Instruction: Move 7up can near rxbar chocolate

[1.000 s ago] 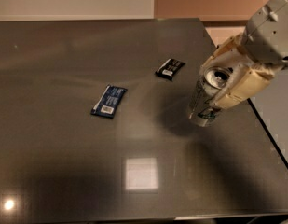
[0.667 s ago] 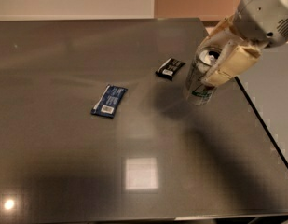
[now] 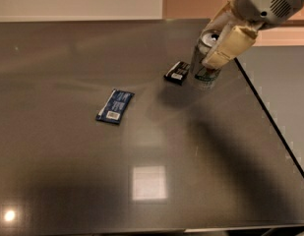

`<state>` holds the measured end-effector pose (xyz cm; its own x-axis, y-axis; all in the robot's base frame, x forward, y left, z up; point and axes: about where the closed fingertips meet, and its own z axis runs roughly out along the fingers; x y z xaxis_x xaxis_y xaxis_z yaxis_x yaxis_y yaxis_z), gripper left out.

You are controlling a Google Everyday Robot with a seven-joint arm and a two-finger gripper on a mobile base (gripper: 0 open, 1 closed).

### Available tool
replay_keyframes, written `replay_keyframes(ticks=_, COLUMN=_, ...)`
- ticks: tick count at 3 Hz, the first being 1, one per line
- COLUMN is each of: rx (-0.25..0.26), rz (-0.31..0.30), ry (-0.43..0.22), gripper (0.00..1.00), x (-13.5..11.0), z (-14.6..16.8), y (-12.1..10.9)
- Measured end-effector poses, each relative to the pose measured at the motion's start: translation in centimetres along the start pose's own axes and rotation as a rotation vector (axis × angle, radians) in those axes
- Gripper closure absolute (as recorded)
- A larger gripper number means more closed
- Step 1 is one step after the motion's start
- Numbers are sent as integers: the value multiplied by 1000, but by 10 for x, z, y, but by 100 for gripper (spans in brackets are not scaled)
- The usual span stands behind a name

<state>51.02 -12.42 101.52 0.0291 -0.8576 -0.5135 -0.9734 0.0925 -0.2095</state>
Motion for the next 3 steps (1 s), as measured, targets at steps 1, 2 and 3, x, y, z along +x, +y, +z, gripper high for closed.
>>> replay_keyframes(ticks=1, rx=48, rz=40, ry=-8, gripper=100, x=1, z=-2, y=-17)
replay_keyframes(ticks=2, rx=83, rz=93, ry=-22, gripper=100, x=5, z=-5, y=-34)
replay_keyframes(ticks=3, rx=91, rz=149, ry=-19, gripper=100, x=15, z=-1, y=-52)
